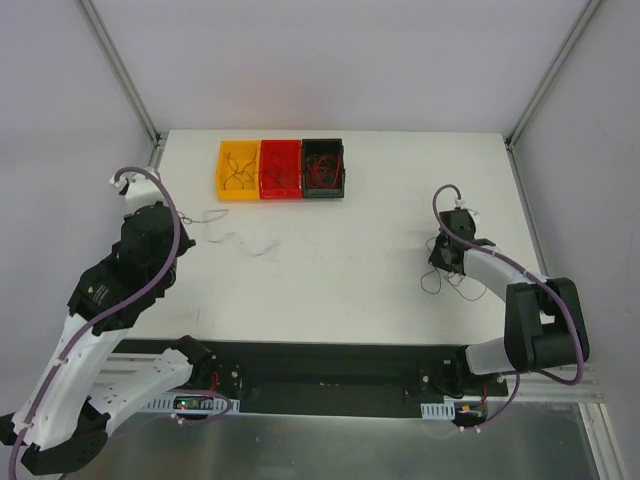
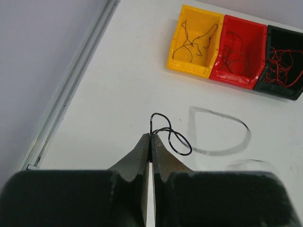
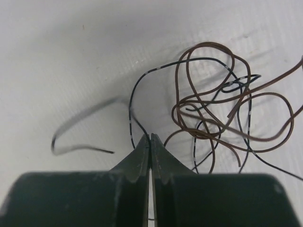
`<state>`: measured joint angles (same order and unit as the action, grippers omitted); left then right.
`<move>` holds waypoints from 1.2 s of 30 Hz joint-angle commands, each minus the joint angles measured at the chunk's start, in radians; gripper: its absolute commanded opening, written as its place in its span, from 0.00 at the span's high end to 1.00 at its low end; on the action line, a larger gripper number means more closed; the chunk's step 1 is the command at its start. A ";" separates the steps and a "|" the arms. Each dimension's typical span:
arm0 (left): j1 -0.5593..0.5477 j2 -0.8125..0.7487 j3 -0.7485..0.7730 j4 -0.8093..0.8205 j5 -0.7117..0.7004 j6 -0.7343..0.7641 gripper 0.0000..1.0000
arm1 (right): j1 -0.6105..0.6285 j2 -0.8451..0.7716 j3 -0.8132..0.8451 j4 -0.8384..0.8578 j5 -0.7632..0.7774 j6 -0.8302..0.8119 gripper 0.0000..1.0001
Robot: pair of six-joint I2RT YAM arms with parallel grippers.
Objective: Untangle the cables
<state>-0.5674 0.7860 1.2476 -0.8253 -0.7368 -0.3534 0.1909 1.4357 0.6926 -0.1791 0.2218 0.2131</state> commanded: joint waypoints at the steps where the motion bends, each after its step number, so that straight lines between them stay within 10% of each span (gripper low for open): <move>1: 0.011 -0.028 0.004 -0.038 -0.056 -0.022 1.00 | -0.031 -0.092 -0.021 0.069 0.034 0.051 0.99; 23: 0.011 0.390 -0.151 0.149 0.477 -0.112 1.00 | -0.073 -0.057 -0.067 0.201 -0.128 0.026 0.99; 36: 0.011 0.133 -0.134 0.042 0.358 0.206 1.00 | -0.073 -0.021 -0.051 0.216 -0.180 0.025 0.99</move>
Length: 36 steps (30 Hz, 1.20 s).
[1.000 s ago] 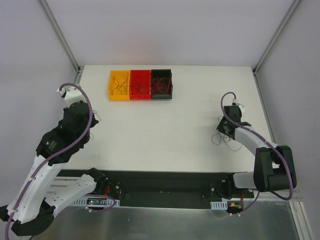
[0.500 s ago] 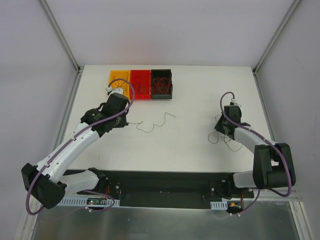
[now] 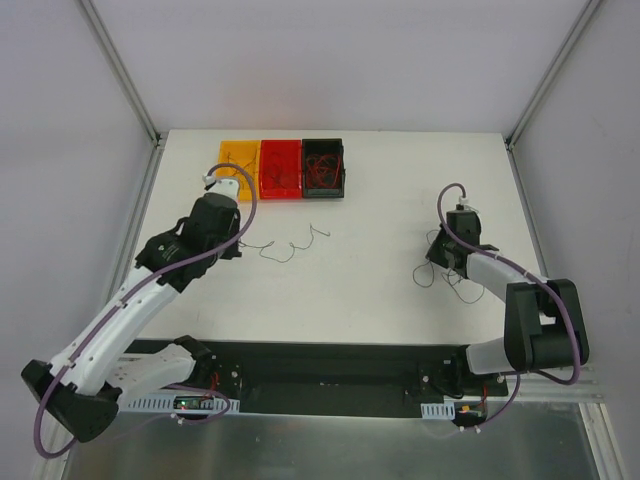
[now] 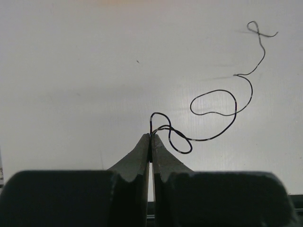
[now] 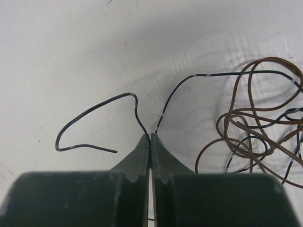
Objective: Untangle the cables
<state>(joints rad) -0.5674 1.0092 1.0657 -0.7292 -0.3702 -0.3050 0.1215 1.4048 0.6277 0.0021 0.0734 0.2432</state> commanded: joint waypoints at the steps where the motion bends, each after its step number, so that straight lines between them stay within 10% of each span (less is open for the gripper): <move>1: 0.011 -0.110 0.059 -0.067 0.008 0.187 1.00 | -0.003 0.013 0.012 0.035 -0.030 -0.005 0.99; 8: 0.011 -0.167 0.077 -0.061 0.132 0.261 1.00 | -0.002 0.029 0.023 0.039 -0.057 -0.004 0.99; 17: 0.008 0.250 0.099 0.079 0.473 0.167 1.00 | -0.002 0.065 0.040 0.039 -0.096 -0.005 0.99; 26: -0.025 0.560 0.252 0.116 0.481 0.126 1.00 | -0.002 0.092 0.058 0.035 -0.116 -0.008 0.99; 32: -0.040 0.669 0.303 0.123 0.473 0.113 0.80 | -0.002 0.112 0.072 0.035 -0.141 -0.005 0.99; 36: -0.054 0.690 0.312 0.148 0.444 0.095 0.40 | -0.002 0.118 0.075 0.030 -0.149 -0.007 0.99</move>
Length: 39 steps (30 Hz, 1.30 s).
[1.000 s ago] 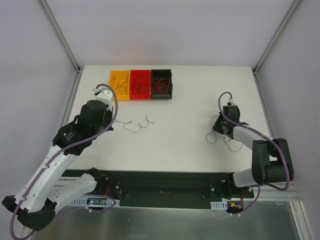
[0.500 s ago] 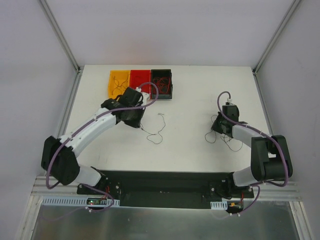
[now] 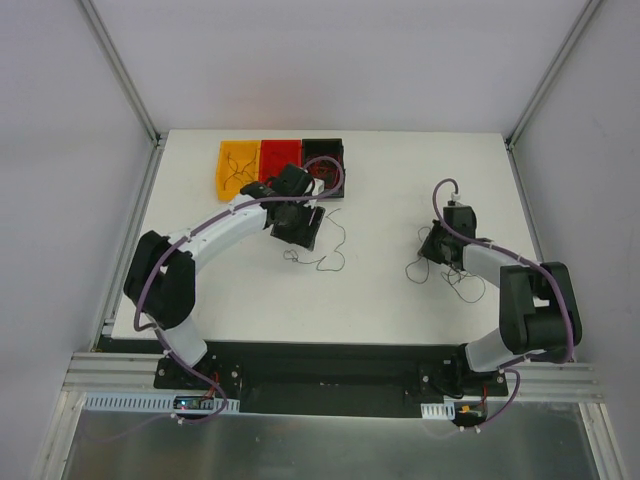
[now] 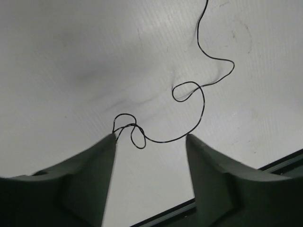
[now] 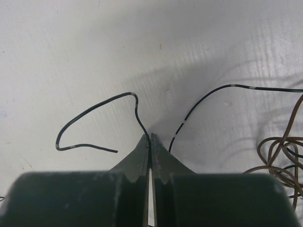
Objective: Untangle the cables
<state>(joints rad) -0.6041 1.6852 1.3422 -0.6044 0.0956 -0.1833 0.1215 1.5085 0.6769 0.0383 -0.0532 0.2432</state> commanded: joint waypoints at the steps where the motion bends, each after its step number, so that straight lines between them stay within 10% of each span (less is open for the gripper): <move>1: -0.017 0.019 0.034 0.035 -0.016 -0.037 0.32 | -0.002 0.015 0.027 -0.006 -0.023 -0.005 0.99; 6: -0.026 0.051 0.028 0.071 -0.031 -0.103 0.04 | -0.002 0.022 0.032 -0.009 -0.028 -0.008 0.99; 23: -0.135 0.264 0.135 0.086 -0.077 -0.274 0.05 | -0.002 0.038 0.041 -0.009 -0.054 -0.008 0.99; 33: -0.160 0.171 0.043 0.095 -0.273 -0.208 0.98 | -0.002 0.036 0.039 -0.009 -0.068 -0.012 0.99; 39: -0.155 -0.025 -0.040 0.115 -0.289 -0.159 1.00 | -0.002 0.042 0.041 -0.009 -0.077 -0.012 0.99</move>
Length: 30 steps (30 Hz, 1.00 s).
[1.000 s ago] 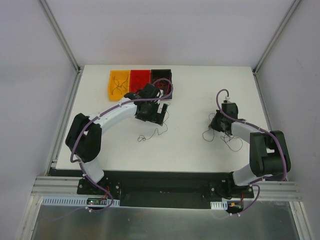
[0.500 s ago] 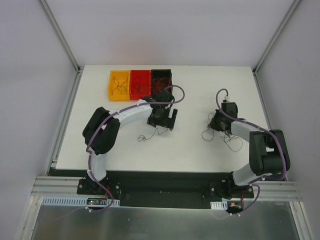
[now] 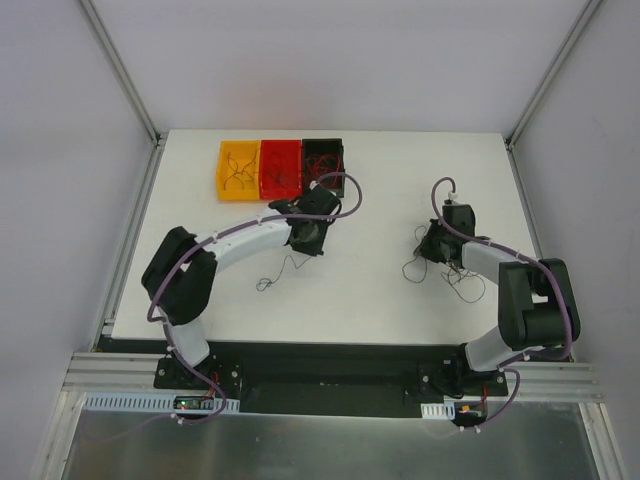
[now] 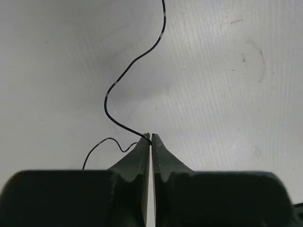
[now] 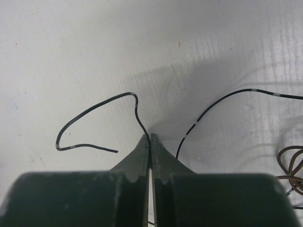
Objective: Untangle the cables
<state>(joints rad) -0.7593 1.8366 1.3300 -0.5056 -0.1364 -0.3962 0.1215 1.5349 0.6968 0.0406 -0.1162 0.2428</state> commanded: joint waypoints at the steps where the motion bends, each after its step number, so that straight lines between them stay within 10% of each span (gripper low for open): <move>1: 0.003 -0.206 -0.034 0.018 -0.058 0.071 1.00 | -0.002 0.016 0.021 -0.011 -0.014 -0.011 0.99; 15: 0.362 -0.487 -0.049 0.306 -0.017 0.197 1.00 | 0.000 0.022 0.026 -0.013 -0.022 -0.013 0.99; 22: 0.503 -0.435 -0.169 0.861 0.050 0.319 1.00 | -0.002 0.027 0.027 -0.015 -0.023 -0.014 0.99; 30: 0.623 -0.188 -0.042 1.097 0.178 0.267 1.00 | -0.002 0.031 0.032 -0.018 -0.022 -0.017 0.99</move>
<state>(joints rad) -0.1738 1.5536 1.2110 0.3637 -0.0486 -0.1295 0.1215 1.5463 0.7036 0.0418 -0.1394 0.2428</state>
